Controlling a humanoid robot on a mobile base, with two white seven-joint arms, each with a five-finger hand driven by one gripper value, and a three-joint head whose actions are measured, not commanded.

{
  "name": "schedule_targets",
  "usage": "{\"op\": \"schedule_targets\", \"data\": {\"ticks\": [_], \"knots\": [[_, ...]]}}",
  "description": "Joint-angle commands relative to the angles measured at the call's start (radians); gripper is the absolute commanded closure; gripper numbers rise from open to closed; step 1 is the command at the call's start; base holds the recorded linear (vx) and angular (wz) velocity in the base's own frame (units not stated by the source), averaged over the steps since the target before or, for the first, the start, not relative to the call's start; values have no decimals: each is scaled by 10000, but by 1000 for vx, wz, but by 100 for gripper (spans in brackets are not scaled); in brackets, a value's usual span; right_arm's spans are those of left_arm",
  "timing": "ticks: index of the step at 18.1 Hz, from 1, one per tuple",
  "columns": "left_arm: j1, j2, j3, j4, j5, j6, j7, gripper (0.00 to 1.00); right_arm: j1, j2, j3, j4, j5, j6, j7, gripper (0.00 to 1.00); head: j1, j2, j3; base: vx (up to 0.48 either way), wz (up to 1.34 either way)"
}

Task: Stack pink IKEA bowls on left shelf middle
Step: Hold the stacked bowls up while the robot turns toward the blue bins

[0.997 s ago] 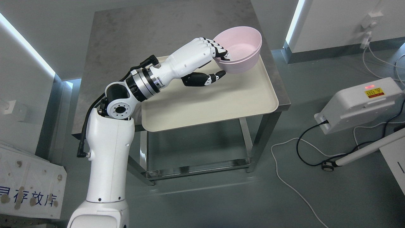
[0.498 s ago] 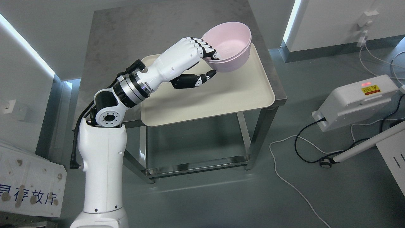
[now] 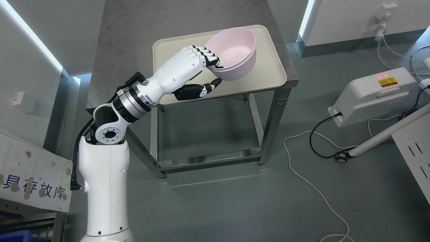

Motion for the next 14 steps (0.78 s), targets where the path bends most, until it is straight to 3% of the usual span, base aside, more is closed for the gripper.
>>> {"op": "schedule_targets", "data": {"ticks": [1,14], "knots": [[210,172,578,-266,259,0,-101,90,16,-175,0,0,0,8,-9,0,0,0,0,-250,-70],[195,172,593,-266,489,0,-224,89,1,-175,0,0,0,8,-9,0,0,0,0,-382,-69]]}}
